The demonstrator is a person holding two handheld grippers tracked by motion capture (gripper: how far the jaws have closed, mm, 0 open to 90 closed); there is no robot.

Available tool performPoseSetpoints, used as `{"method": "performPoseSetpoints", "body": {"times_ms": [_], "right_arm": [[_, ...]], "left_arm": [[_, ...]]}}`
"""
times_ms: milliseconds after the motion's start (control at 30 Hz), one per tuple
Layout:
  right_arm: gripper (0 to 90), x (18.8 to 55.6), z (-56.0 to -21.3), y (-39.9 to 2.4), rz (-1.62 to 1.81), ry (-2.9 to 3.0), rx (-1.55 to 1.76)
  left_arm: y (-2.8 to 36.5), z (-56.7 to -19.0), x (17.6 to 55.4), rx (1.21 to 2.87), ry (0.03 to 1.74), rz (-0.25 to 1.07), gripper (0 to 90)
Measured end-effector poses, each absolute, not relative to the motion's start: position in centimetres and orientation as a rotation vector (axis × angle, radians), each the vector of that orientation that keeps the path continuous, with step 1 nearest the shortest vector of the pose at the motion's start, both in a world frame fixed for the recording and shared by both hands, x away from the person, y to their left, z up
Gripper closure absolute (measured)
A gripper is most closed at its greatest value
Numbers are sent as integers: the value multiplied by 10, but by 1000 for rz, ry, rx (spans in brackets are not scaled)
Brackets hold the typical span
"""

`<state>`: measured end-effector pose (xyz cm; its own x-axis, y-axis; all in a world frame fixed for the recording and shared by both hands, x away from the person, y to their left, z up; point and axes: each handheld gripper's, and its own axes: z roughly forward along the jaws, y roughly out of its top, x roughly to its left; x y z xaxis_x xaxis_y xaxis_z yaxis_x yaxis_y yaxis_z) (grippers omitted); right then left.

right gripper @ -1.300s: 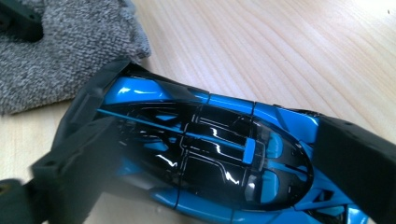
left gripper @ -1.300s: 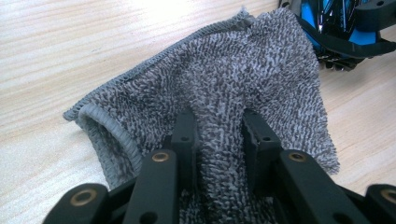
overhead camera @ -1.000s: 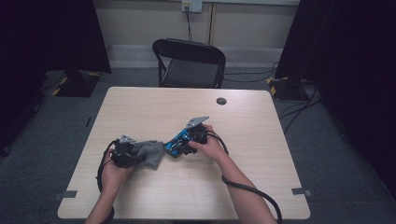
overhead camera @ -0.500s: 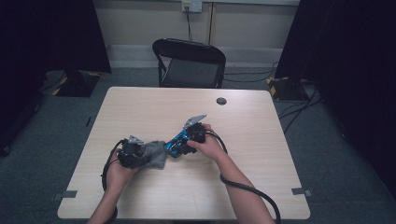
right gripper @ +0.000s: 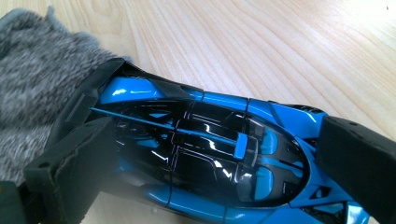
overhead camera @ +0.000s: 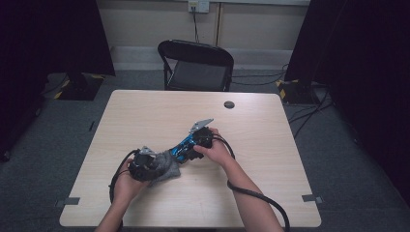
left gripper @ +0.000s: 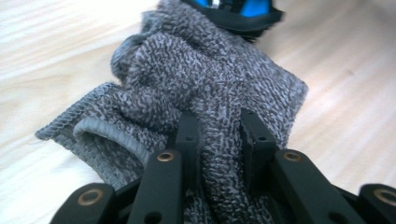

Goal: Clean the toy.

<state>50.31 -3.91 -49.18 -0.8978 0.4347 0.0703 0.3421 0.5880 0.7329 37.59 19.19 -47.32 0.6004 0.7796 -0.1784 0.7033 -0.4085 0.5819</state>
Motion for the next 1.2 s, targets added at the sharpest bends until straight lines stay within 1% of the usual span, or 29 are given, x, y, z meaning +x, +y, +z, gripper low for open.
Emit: {"method": "performPoseSetpoints", "body": {"times_ms": [167,467,900,1067,1200], "right_arm": [[0,503,-492,-39,1205,2693,662],[0,503,-491,-39,1198,2700,664],[0,504,-491,-38,1193,2703,663],[0,504,-491,-39,1194,2704,661],[0,504,-491,-39,1195,2705,660]], "left_arm": [[181,-472,369,2224,1123,145,729],[174,-473,363,2222,1092,116,729],[158,-470,354,2247,974,81,726],[160,-465,352,2246,941,67,724],[169,-459,350,2224,951,105,724]]}}
